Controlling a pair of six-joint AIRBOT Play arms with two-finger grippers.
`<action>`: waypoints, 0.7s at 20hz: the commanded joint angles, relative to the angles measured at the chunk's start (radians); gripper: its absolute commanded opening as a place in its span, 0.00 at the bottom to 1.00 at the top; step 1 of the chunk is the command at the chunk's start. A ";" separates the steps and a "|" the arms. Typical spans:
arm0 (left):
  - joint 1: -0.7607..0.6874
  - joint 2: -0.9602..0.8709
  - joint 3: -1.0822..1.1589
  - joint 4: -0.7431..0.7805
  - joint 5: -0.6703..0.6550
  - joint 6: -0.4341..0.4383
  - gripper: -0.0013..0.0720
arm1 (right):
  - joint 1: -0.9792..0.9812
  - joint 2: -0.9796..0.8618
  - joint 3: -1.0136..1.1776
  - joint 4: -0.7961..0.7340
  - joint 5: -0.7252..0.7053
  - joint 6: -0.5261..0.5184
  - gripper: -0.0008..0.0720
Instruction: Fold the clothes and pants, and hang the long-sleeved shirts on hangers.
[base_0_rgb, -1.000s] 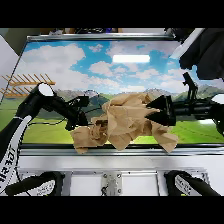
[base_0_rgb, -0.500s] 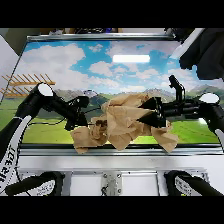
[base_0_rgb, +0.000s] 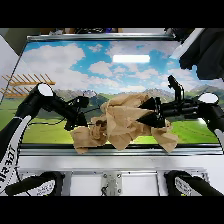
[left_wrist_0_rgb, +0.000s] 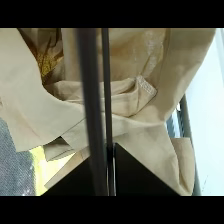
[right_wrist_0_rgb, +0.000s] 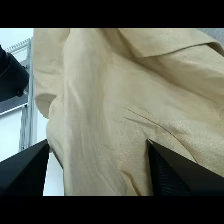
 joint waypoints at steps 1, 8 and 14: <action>-0.001 0.000 0.000 -0.004 0.000 0.000 0.04 | 0.001 -0.001 -0.001 0.001 0.000 0.000 0.92; -0.001 0.000 0.000 -0.004 0.000 0.000 0.04 | 0.001 -0.001 -0.001 0.000 0.000 0.000 0.92; -0.001 0.000 0.000 -0.003 0.000 0.000 0.04 | 0.001 -0.001 -0.001 0.000 0.000 -0.095 0.03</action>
